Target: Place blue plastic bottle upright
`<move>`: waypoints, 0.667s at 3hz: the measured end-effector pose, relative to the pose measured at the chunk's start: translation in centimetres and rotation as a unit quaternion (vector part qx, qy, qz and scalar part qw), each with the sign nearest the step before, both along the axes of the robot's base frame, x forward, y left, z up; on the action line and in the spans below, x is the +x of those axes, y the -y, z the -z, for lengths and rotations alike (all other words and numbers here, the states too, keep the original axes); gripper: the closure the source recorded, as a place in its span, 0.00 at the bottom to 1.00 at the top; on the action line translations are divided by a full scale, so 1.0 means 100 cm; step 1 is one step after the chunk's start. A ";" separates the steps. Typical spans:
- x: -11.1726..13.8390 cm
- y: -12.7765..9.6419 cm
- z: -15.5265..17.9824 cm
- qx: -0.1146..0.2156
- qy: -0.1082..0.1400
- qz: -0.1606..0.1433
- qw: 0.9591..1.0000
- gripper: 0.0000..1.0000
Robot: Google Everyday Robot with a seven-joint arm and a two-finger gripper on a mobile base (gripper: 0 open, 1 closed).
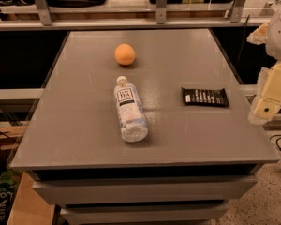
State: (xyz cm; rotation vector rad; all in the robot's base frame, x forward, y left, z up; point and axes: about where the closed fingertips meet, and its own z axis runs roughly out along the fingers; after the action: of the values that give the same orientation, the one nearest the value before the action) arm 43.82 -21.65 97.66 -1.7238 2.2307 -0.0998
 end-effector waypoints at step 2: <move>0.011 -0.023 -0.001 0.008 -0.013 0.020 1.000 0.00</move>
Offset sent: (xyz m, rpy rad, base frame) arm 0.0273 0.0582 -0.0106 0.0370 0.1186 -0.1159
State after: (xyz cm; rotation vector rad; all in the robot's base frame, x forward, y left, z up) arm 44.89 -19.35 97.71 -1.6836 2.2790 -0.0684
